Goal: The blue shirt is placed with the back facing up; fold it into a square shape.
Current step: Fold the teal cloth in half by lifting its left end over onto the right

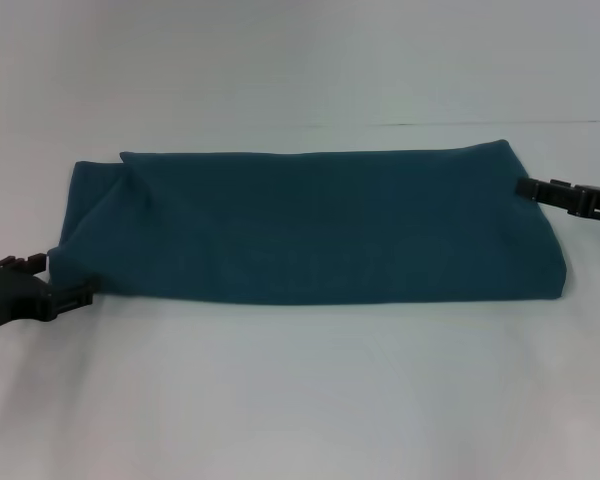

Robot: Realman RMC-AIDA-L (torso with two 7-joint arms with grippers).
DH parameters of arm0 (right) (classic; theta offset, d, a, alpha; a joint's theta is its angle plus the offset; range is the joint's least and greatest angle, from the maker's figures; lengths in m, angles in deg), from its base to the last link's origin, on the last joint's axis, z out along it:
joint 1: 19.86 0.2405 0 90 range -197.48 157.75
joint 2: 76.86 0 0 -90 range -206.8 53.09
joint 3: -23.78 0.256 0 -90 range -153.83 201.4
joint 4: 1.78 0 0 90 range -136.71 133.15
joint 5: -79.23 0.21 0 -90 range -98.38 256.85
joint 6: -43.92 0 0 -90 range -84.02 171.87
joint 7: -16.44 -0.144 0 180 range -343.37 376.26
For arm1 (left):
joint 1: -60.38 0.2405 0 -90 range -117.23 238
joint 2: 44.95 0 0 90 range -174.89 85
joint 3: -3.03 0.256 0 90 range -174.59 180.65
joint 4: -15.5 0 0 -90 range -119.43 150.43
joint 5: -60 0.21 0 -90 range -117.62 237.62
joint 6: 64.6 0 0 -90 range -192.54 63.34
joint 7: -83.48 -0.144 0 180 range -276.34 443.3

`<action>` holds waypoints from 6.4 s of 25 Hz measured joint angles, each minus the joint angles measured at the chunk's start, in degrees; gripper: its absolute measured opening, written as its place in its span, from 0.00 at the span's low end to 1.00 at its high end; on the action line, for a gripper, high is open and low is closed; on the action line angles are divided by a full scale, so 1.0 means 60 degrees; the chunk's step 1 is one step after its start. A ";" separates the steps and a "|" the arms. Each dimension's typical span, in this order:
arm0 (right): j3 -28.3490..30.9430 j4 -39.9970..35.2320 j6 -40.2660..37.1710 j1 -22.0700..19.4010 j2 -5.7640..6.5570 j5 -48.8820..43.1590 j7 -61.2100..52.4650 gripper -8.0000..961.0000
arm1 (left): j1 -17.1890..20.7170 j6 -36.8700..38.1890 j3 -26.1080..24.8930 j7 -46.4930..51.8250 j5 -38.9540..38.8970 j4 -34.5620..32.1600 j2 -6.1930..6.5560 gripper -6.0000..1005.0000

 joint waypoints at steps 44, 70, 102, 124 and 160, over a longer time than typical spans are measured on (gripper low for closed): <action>-0.1022 -0.0081 -0.0089 -0.0477 0.0369 -0.0094 -0.1075 0.74 | -0.0118 -0.0125 0.0349 0.0034 0.0256 -0.0333 0.0016 0.01; -0.1632 -0.0004 0.0081 -0.0512 0.0304 -0.0835 -0.2383 0.71 | -0.0228 -0.0160 0.0401 0.0046 0.0256 -0.0295 0.0029 0.01; -0.1134 -0.0004 -0.0211 -0.0981 0.0366 0.0016 -0.1810 0.08 | 0.0094 -0.0118 0.0134 -0.0024 0.0269 -0.0585 0.0016 0.01; -0.1040 -0.0105 -0.0864 -0.0991 0.0337 0.0530 -0.1137 0.18 | 0.0445 0.0094 0.0051 0.0028 0.0241 -0.0931 -0.0027 0.08; -0.1336 -0.0370 -0.1717 -0.0743 0.0541 0.1406 -0.0890 0.81 | 0.0255 0.1370 -0.0906 0.6261 0.0618 -0.1047 0.0134 0.73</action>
